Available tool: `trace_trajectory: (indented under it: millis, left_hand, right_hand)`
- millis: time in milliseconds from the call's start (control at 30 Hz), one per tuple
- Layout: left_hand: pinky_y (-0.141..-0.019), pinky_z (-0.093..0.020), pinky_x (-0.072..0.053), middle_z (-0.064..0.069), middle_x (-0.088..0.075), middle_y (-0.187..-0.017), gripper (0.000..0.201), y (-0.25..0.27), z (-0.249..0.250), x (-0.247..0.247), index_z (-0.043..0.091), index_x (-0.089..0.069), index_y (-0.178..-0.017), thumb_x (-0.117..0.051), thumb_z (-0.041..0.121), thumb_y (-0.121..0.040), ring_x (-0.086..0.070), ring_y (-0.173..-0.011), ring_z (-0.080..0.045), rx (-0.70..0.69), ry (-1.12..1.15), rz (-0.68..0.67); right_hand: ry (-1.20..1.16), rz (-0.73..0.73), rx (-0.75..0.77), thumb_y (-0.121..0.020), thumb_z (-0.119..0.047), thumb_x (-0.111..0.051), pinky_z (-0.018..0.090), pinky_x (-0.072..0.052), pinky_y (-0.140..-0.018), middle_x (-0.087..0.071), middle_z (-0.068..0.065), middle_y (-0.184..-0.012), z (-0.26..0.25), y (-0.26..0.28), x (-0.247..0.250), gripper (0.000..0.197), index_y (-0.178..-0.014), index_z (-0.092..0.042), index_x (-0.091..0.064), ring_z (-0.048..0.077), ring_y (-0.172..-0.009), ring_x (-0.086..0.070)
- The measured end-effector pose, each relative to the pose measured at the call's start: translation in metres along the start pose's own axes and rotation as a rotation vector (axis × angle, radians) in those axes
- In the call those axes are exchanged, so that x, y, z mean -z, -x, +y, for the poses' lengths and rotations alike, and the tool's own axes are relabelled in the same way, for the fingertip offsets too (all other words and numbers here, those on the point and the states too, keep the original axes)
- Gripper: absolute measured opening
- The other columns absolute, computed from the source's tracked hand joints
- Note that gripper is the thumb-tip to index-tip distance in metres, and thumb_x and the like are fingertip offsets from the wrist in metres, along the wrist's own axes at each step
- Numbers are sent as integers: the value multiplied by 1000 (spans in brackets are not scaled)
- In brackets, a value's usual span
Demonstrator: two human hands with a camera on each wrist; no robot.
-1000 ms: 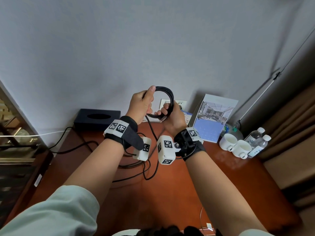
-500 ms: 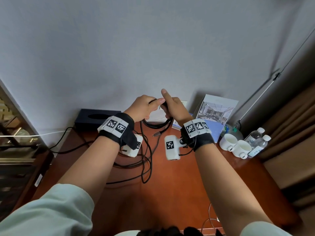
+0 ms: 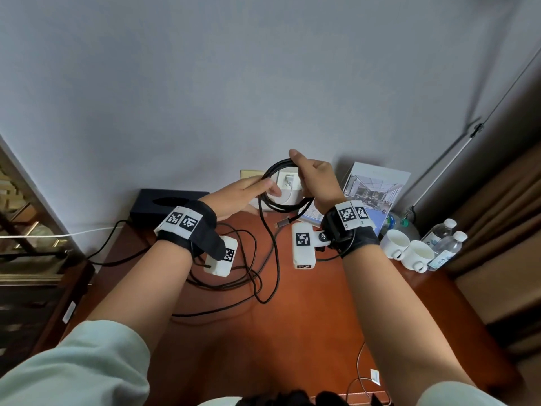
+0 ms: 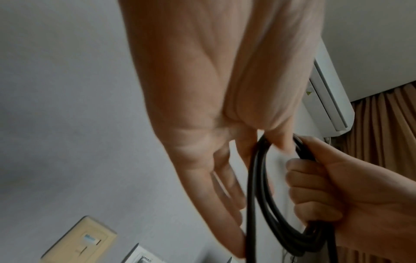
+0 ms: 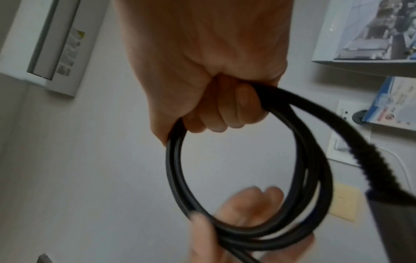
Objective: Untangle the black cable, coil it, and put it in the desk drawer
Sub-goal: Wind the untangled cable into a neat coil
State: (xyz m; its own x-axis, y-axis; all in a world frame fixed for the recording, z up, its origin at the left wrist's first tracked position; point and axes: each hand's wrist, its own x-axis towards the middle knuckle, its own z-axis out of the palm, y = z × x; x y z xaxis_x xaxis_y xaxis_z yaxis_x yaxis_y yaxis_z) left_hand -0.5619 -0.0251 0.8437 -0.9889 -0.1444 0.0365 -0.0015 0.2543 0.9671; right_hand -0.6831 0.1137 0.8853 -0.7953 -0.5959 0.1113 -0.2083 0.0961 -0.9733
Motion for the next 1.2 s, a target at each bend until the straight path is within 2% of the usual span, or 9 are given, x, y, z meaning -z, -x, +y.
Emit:
trace_trajectory:
  millis: [100, 200, 300, 400, 467, 633, 867, 1033, 1200]
  left_hand:
    - [-86, -32, -56, -6, -59, -127, 31, 0, -11, 5, 4, -55, -127, -44, 17, -101, -60, -111, -18, 69, 12, -64]
    - [-95, -35, -52, -13, -66, -117, 28, 0, -19, 5, 8, -60, -123, -53, 15, -97, -64, -105, -23, 55, -108, -37]
    - [-99, -24, -47, -2, -67, -119, 31, 0, -20, -2, 18, -60, -126, -56, 15, -96, -63, -108, -13, 11, -111, 11]
    - [-95, -11, -42, 1, -63, -126, 39, 1, -24, -11, 17, -58, -128, -51, -1, -94, -58, -114, 0, -35, -4, 74]
    - [-98, -16, -41, -2, -62, -128, 42, 3, -26, -19, 13, -56, -130, -49, -6, -93, -57, -118, -6, -29, 150, 56]
    - [-112, -43, -34, -4, -58, -134, 36, -5, -20, -32, 6, -53, -133, -47, 20, -100, -52, -127, -18, 14, 431, 55]
    - [-108, -50, -37, -10, -52, -137, 43, -12, 3, -38, 12, -44, -138, -47, 4, -95, -51, -125, -33, -16, 757, 24]
    - [-94, -47, -50, -8, -49, -142, 22, -15, 12, -38, 14, -57, -109, -38, 22, -103, -55, -117, -37, -58, 809, 97]
    - [-89, -41, -52, -12, -66, -94, 32, -19, 10, -39, 11, -52, -79, -35, 22, -104, -62, -93, -30, -63, 792, 216]
  right_hand:
    - [-23, 55, 56, -87, -44, -64, 25, -21, -46, -21, -1, -48, -4, 0, 7, 59, -48, -22, -26, 15, -43, -20]
    - [-70, 96, 82, -86, -44, -65, 30, -19, -50, -17, 2, -54, -7, 0, 11, 59, -50, -21, -24, 15, -46, -17]
    - [-150, 147, 80, -89, -43, -63, 29, -16, -48, -17, 4, -56, -10, 0, 10, 58, -52, -21, -23, 17, -47, -16]
    - [-299, 229, 47, -91, -43, -59, 22, -17, -43, -22, 2, -50, -10, -2, 8, 55, -52, -21, -27, 15, -43, -18]
    - [-451, 272, 22, -93, -41, -56, 21, -15, -43, -22, -4, -45, -10, -2, 6, 54, -49, -24, -29, 13, -40, -17]
    - [-673, 352, -35, -96, -40, -51, 24, -20, -42, -25, -7, -41, -10, 2, -4, 53, -51, -21, -31, 11, -36, -22]
    - [-835, 365, -116, -97, -45, -48, 19, -29, -40, -25, -4, -41, 0, 3, -16, 52, -56, -18, -30, 14, -35, -26]
    - [-891, 334, -180, -94, -52, -48, 21, -32, -42, -29, -5, -39, 7, 7, -24, 56, -52, -19, -32, 13, -35, -33]
    - [-949, 285, -208, -95, -53, -45, 20, -28, -41, -22, -6, -40, 14, 5, -29, 56, -54, -21, -24, 11, -35, -24]
